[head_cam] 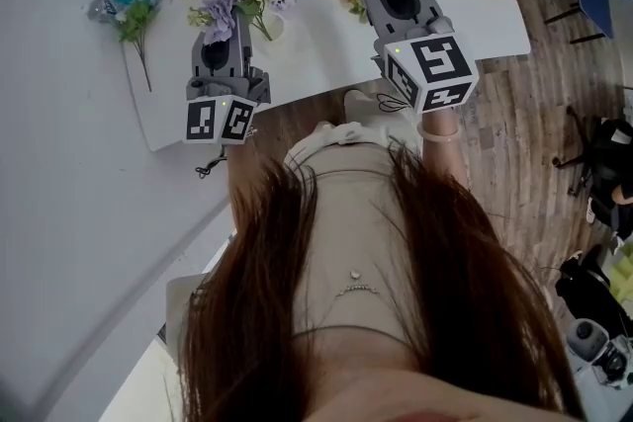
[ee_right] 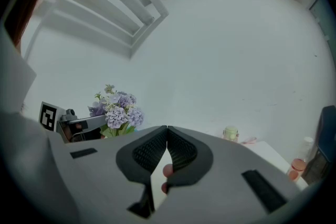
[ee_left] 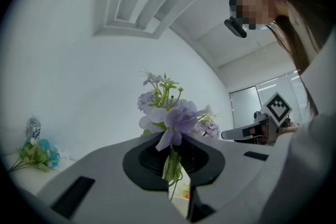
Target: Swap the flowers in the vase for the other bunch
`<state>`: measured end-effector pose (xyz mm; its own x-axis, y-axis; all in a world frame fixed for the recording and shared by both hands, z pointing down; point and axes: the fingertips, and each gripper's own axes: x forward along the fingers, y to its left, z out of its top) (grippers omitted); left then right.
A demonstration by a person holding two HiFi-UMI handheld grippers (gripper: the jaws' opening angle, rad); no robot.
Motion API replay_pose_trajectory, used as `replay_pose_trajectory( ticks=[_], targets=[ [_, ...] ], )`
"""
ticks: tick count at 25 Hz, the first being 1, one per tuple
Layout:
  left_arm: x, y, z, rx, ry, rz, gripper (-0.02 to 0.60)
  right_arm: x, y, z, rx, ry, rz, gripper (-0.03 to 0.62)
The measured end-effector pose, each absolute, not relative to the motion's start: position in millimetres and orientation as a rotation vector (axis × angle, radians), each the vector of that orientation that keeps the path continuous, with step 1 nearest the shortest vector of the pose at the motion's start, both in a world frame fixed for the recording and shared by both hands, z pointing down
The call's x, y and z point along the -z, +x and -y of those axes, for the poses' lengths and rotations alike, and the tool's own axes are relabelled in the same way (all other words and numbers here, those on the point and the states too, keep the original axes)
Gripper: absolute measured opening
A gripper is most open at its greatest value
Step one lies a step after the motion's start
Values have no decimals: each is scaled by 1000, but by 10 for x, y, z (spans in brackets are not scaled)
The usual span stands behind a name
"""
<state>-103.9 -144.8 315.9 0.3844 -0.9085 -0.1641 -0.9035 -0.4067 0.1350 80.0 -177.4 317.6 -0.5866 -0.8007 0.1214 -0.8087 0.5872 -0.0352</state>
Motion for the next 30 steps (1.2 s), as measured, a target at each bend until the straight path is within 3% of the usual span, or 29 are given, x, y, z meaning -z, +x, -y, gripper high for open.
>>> replay_pose_trajectory(
  ticks=[21,30],
  targets=[
    [-2496,-1091,1368,535,2487,1939,35,-3238,733,2333,-175,1098,2878,28],
    [-1967,-1543,1158,631,2467,1999,34,-3109,211,2320,-189,1000,2889,27]
  ],
)
